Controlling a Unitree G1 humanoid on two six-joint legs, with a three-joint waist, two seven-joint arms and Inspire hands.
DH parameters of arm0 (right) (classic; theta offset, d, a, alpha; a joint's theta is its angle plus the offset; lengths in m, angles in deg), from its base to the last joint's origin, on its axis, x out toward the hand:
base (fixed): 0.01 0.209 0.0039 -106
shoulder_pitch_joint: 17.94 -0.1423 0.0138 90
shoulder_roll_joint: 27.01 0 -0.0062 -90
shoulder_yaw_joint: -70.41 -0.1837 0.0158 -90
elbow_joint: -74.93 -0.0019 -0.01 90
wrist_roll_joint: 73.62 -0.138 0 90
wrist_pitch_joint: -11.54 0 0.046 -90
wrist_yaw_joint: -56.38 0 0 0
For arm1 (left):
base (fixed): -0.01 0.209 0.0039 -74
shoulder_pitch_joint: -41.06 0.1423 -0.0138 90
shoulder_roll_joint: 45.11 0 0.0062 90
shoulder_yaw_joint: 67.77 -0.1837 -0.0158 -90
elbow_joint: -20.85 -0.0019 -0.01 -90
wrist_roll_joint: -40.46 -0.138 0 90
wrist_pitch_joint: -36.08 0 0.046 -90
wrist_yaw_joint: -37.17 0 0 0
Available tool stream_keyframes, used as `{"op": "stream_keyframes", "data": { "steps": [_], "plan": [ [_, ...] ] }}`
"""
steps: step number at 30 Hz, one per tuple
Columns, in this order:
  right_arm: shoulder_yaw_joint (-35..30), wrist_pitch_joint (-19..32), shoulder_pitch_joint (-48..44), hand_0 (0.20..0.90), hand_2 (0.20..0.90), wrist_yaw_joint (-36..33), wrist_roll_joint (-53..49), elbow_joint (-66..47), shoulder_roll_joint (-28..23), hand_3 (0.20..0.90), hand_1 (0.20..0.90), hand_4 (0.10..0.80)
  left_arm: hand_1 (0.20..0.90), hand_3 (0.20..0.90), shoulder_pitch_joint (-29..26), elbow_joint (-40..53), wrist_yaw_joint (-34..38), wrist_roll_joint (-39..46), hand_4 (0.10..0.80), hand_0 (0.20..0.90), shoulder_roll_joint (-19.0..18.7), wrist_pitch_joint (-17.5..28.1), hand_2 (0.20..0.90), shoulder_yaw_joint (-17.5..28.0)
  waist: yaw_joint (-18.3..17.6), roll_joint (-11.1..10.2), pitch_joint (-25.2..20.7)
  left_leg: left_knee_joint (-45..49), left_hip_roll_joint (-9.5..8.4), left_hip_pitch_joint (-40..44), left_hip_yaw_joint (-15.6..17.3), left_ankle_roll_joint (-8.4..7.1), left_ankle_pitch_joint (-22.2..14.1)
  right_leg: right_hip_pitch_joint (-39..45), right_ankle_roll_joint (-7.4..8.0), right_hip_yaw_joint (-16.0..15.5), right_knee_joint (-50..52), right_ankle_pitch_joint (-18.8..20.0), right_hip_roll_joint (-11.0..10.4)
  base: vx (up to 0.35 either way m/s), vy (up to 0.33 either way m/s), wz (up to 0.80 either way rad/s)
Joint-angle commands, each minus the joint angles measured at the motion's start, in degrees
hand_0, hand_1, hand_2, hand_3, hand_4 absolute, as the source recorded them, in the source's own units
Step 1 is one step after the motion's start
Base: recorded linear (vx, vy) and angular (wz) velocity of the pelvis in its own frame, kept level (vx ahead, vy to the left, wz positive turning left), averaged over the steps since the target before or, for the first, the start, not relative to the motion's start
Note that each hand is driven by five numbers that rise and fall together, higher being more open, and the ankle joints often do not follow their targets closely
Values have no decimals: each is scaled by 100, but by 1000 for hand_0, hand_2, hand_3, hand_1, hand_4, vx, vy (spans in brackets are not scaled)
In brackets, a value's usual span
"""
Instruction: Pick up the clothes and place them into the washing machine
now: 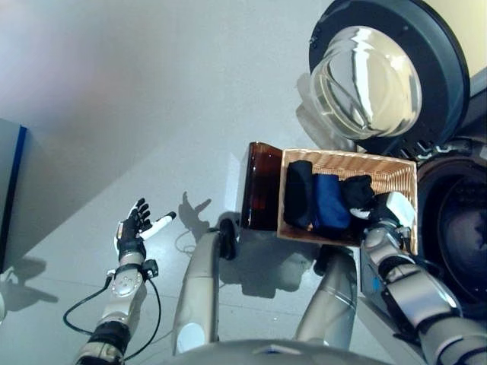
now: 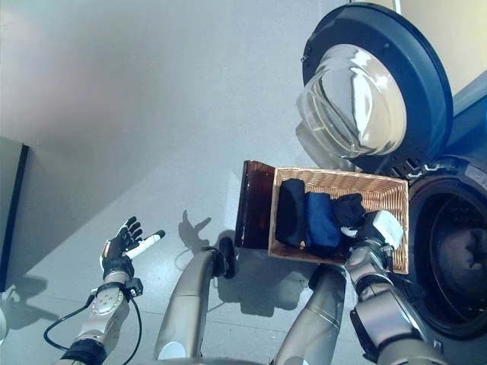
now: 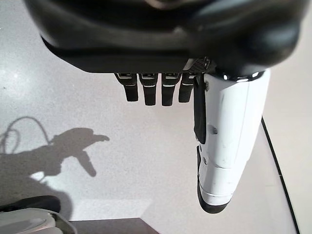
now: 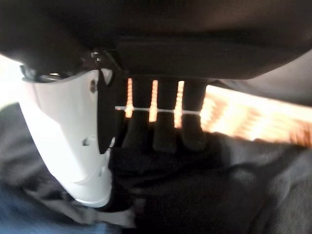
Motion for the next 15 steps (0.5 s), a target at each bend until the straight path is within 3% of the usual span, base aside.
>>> {"op": "stream_keyframes", "data": {
  "steps": [1,5,6,10,15],
  "plan": [
    [-377,774,121,200,200,119,-1297,-238,-314,200,200,300,900,900,187,166,-13,62,800,900,-451,353,900,556,-95,-32,-118,-816,243,553,-101,-623,171,454,-129,146,-961,752,4,35,-39,-10],
    [-916,1165,199,200,200,571,-2565,-255,-249,200,200,300,900,900,246,278,-122,86,800,900,-464,357,900,552,-128,-36,-162,-1263,203,782,-69,-659,350,697,-68,27,-1395,912,5,16,-35,-4],
    [-1059,1228,222,200,200,674,-2899,-274,-240,200,200,300,900,900,243,297,-130,86,800,900,-466,360,900,557,-151,-54,-148,-1401,166,762,-27,-612,583,704,-132,-46,-1559,1120,-21,-50,-28,-1],
    [-1459,1427,277,200,200,1043,-3877,-320,-178,200,200,300,900,900,224,290,-164,112,800,900,-438,358,900,511,-161,-40,-166,-1564,141,854,-27,-635,657,817,-106,-95,-1707,1174,-39,-3,-18,2],
    [-2610,1972,365,200,200,2084,-6464,-719,219,200,200,300,900,900,181,266,-206,223,800,900,-273,360,900,435,-220,21,-224,-1700,133,967,-45,-653,669,924,-65,-137,-1770,1156,-68,38,-16,1]
  ]
}}
